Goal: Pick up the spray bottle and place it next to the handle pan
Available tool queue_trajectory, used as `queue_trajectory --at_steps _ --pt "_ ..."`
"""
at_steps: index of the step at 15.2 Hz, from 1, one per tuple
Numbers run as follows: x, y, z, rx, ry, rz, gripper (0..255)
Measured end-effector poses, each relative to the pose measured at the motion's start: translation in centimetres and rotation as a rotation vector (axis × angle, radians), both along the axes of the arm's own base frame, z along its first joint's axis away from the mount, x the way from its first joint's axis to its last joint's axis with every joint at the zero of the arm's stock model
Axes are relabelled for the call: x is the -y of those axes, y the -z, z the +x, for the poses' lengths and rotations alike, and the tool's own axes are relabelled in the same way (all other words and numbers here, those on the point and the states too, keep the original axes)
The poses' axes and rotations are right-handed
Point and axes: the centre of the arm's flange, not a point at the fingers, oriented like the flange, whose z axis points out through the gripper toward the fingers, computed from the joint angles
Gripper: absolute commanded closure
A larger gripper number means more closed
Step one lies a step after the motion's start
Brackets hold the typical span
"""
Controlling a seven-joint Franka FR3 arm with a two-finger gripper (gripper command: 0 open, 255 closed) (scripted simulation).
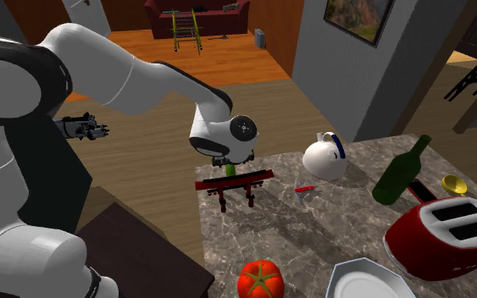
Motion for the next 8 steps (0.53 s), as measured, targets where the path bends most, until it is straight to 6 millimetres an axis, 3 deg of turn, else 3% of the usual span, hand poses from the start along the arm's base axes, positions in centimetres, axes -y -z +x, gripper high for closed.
queue_trajectory --at_steps 8 --pt "-1.3 3.5 1.4 0.006 -0.008 0.004 0"
